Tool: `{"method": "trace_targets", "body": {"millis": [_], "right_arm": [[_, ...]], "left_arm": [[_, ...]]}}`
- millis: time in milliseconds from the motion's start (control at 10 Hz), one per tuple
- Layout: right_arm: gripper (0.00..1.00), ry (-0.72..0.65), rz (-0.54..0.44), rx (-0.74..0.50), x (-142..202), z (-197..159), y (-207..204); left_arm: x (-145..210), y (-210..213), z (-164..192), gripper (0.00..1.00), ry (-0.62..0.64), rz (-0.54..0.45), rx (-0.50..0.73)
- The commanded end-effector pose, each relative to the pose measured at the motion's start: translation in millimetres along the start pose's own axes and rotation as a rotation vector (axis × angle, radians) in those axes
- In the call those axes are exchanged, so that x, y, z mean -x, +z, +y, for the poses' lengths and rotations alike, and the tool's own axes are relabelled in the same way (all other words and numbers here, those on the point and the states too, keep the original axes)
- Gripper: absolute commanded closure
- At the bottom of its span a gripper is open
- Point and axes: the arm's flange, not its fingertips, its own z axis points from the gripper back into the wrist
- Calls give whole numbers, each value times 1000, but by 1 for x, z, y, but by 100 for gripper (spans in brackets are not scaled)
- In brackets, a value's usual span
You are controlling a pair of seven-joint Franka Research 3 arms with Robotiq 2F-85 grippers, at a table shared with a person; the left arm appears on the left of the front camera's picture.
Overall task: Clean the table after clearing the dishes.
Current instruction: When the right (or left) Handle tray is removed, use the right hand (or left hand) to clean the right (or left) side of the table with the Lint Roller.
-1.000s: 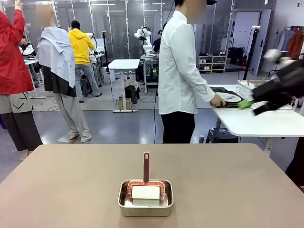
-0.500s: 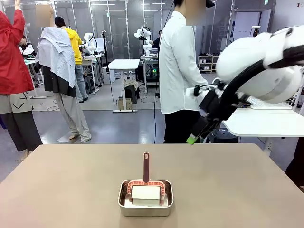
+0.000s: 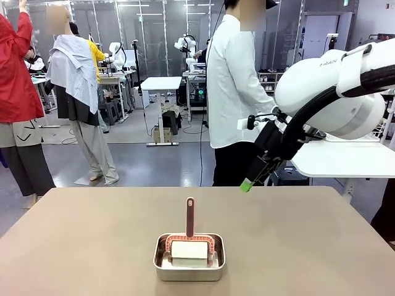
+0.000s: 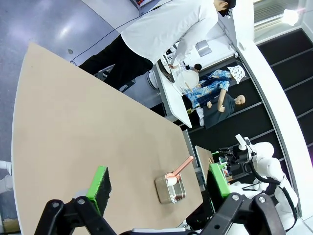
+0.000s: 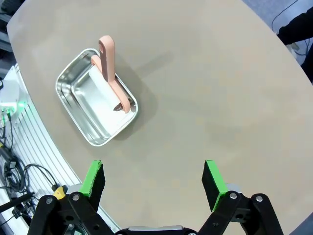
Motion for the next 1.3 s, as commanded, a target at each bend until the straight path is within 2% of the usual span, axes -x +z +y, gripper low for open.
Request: {"method": "trace_targets", "body": {"millis": [0, 300, 600, 800, 900, 1200], "right_arm": [[0, 0, 5, -4, -2, 5, 2], [0, -1, -2, 0, 0, -1, 1], [0, 301, 120, -10, -74, 25, -30], [0, 486, 249, 23, -122, 53, -61], [0, 573, 322, 76, -140, 63, -75], [0, 726, 421, 54, -178, 87, -108]], "left_arm": [[3, 2, -2, 0, -13, -15, 20], [3, 2, -2, 0, -13, -15, 20], [3, 2, -2, 0, -13, -15, 20], [3, 2, -2, 0, -13, -15, 20], [3, 2, -2, 0, -13, -15, 20], [3, 2, -2, 0, -13, -15, 20]]}}
